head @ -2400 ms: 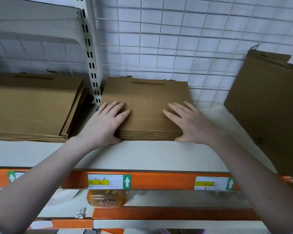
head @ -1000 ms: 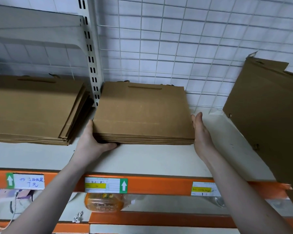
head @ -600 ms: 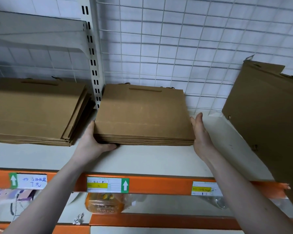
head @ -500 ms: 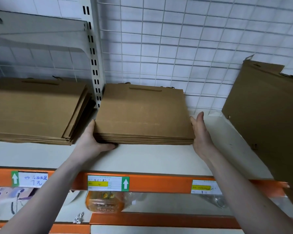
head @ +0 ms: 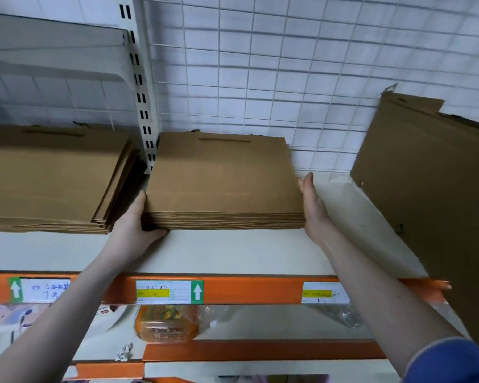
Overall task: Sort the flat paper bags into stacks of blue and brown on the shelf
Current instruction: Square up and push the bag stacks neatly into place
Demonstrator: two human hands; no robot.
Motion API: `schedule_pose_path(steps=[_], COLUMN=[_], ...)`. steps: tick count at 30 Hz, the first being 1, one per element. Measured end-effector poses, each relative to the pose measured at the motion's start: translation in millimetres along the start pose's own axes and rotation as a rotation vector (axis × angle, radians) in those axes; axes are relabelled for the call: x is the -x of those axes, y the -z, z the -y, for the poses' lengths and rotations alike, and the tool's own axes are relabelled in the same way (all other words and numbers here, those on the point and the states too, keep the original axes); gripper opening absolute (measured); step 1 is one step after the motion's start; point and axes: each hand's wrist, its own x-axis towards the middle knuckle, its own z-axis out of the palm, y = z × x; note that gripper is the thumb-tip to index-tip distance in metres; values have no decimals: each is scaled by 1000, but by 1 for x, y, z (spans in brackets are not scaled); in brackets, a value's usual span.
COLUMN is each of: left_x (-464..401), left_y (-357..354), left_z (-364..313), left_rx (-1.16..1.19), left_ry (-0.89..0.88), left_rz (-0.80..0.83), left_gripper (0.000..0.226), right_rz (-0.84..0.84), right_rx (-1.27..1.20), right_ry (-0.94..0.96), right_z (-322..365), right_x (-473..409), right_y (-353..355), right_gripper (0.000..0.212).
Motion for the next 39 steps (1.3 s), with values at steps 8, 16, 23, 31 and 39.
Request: schedule_pose_path(steps=[8,16,23,31,39], left_x=[-2,-2,-4,-2,-2], left_y=[3,2,2,1,0], left_z=[1,-2,-3,-3,-1], left_rx=[-113,-163,-175,-136,-77], left_ry=[-34,-15,-35,-37,-55], left_rz=[-22,-45,-58,-72,-102], left_gripper=[88,92,88,93,91], right_rz=[-2,-15,9,36,20], right_rx=[-35,-47,-95,-122,-74], right_ry=[2,19,-6,10,43], right_z=[-10,-11,-11,-10,-14], right_x=[-13,-18,-22,-15,-18], right_y=[2,3,6,6,7], right_gripper=[68,67,74,77,64])
